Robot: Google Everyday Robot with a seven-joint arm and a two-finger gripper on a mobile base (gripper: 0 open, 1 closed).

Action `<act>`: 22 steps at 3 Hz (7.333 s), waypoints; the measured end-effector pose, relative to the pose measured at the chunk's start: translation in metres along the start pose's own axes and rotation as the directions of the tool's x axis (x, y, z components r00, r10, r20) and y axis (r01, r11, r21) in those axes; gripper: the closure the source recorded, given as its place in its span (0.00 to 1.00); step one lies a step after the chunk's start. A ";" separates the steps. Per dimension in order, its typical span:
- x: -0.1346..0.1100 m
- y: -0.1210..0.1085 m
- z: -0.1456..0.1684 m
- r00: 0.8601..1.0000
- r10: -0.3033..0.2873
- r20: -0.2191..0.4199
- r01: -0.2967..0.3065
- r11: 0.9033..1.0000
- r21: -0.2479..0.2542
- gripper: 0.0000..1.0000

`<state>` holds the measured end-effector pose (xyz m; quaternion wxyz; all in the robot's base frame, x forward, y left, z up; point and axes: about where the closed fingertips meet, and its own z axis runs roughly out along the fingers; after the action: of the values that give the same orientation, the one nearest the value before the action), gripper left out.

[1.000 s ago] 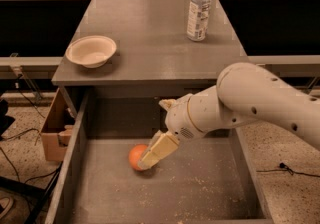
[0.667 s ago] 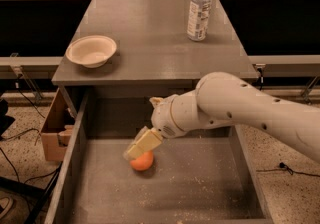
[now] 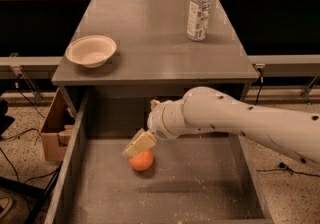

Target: Pick orange from top drawer and place on counter

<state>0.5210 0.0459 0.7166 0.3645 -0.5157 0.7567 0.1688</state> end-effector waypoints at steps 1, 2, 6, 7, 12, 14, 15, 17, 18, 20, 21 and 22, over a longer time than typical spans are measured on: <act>0.001 0.002 0.002 1.000 -0.007 0.008 0.007 1.000 -0.004 0.00; 0.017 0.020 0.022 1.000 0.007 0.012 -0.007 0.999 -0.038 0.00; 0.065 0.063 0.067 0.998 -0.046 -0.047 0.041 0.994 -0.104 0.64; 0.063 0.063 0.065 0.998 -0.046 -0.047 0.041 0.994 -0.104 0.87; -0.156 -0.118 -0.103 1.000 -0.006 0.013 0.006 0.999 -0.034 1.00; -0.211 -0.191 -0.066 0.991 -0.022 0.130 0.011 0.997 0.078 1.00; -0.204 -0.209 -0.046 0.988 -0.021 0.153 0.005 0.994 0.106 1.00; -0.181 -0.226 -0.011 0.990 -0.038 0.133 0.019 0.990 0.139 1.00; -0.182 -0.224 -0.009 0.990 -0.039 0.133 0.021 0.991 0.135 0.83; -0.183 -0.221 -0.004 0.991 -0.040 0.132 0.023 0.992 0.128 0.28; -0.183 -0.220 -0.002 0.991 -0.040 0.131 0.023 0.992 0.124 0.06; -0.183 -0.219 -0.001 0.991 -0.040 0.130 0.024 0.992 0.121 0.00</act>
Offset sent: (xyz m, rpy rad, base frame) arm -0.0329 0.0244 -0.0786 0.0471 0.0783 0.0425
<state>0.7558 0.0755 0.8761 0.4468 -0.4927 0.7313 0.1512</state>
